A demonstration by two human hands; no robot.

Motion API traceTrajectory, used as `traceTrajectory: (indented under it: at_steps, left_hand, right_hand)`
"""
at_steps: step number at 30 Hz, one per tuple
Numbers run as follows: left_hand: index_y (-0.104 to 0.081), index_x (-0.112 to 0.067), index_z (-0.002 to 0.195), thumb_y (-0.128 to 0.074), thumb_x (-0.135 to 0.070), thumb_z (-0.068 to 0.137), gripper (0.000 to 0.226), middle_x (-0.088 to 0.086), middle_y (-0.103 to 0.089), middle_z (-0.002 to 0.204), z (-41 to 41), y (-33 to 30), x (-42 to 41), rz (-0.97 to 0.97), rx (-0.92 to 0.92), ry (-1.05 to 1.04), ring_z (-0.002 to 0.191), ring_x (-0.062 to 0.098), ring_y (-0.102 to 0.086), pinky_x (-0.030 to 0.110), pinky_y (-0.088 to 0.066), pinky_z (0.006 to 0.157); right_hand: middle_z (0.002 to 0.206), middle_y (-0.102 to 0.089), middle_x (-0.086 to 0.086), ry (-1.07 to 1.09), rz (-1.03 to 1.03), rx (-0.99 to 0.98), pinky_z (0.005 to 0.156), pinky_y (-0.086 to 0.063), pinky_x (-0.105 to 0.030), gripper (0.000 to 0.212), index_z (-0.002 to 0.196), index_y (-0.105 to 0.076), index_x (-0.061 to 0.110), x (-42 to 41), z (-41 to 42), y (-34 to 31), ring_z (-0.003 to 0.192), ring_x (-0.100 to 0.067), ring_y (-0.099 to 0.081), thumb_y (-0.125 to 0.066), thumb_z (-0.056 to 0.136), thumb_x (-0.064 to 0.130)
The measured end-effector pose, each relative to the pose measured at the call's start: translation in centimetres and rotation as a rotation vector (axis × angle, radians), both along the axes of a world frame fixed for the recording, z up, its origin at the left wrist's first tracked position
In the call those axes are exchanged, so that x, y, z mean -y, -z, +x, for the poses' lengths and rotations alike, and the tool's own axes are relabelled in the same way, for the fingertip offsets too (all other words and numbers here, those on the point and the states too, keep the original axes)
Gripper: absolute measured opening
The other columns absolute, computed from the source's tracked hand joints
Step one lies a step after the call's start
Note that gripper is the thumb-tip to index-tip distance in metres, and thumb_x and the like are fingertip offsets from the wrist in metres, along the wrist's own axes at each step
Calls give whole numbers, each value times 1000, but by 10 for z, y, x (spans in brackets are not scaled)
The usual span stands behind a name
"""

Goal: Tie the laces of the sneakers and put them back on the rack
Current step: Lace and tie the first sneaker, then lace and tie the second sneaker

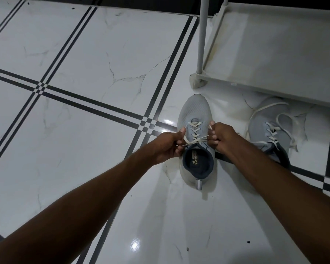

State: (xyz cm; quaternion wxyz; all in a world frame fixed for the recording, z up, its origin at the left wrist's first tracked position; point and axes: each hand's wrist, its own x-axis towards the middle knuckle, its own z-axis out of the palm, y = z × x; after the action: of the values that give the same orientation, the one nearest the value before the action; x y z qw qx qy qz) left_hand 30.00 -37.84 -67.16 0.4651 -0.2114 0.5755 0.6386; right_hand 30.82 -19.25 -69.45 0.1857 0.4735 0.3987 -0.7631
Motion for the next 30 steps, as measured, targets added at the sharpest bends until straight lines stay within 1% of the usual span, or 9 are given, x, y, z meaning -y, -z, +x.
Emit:
traceTrajectory:
  at_steps: [6, 9, 12, 15, 19, 23, 25, 27, 30]
  left_hand:
    - [-54, -14, 74, -53, -41, 100, 38, -1, -50, 64, -3, 5, 3, -32, -68, 73, 54, 9, -48, 21, -45, 51]
    - [-64, -9, 89, -56, -36, 100, 30, 4, -65, 76, -14, -3, 5, -71, -142, 112, 58, 9, -55, 20, -47, 54]
    - [-72, 0, 97, -61, -32, 98, 34, 13, -76, 94, -35, -21, 0, -349, -401, 151, 55, 11, -62, 20, -49, 50]
    - [-74, -6, 89, -60, -29, 97, 28, 4, -78, 87, -55, -42, -20, -556, -738, 231, 51, 6, -64, 15, -46, 48]
    - [-74, -13, 85, -57, -20, 94, 20, -1, -77, 80, -58, -60, -75, -484, -846, 382, 60, 10, -71, 17, -50, 52]
    - [-74, -15, 84, -59, -10, 91, 17, 3, -77, 81, -36, -54, -128, -384, -880, 670, 70, 19, -75, 22, -57, 59]
    - [-75, -17, 88, -64, -14, 90, 12, -7, -74, 77, -19, -45, -150, -366, -946, 808, 66, 12, -71, 11, -50, 59]
    - [-76, -19, 93, -70, -21, 89, 8, -12, -70, 81, -4, -34, -167, -353, -1067, 912, 68, 8, -66, 7, -44, 63]
    - [-76, -20, 104, -73, -29, 87, 19, -3, -75, 99, 14, -17, -181, -362, -1208, 1032, 80, 17, -69, 28, -51, 77]
  right_hand:
    - [56, -37, -1, -141, 213, -105, 31, -19, -11, 36, 68, -46, 14, 2, 6, -3, 28, -6, -27, -42, 103, 18]
    - [59, -58, -6, -334, 472, -194, 35, -30, -16, 29, 76, -58, 12, 0, 2, -18, 33, -8, -39, -46, 102, 21]
    - [74, -74, -11, -445, 620, -278, 36, -39, -20, 25, 84, -68, 10, -10, -11, -37, 37, -13, -51, -49, 97, 19]
    - [84, -76, -10, -630, 786, -325, 40, -47, -23, 18, 91, -71, 8, -36, -29, -62, 40, -17, -58, -54, 91, 16]
    - [87, -76, -14, -941, 821, -341, 48, -55, -27, 21, 96, -71, 3, -81, -34, -95, 48, -22, -62, -52, 91, 9]
    - [76, -76, -7, -1047, 950, -357, 45, -55, -28, 18, 86, -73, 9, -127, -1, -102, 47, -18, -67, -56, 87, 3]
    - [71, -75, -5, -1084, 1004, -425, 43, -51, -25, 16, 80, -73, 12, -150, 26, -97, 44, -13, -66, -61, 86, 2]
    - [76, -74, 1, -1124, 1054, -453, 49, -50, -21, 15, 82, -73, 15, -171, 57, -93, 47, 0, -64, -63, 85, 4]
    - [69, -67, 23, -1121, 1135, -462, 57, -44, -13, 18, 89, -75, 24, -188, 99, -88, 61, 11, -61, -71, 82, 8]
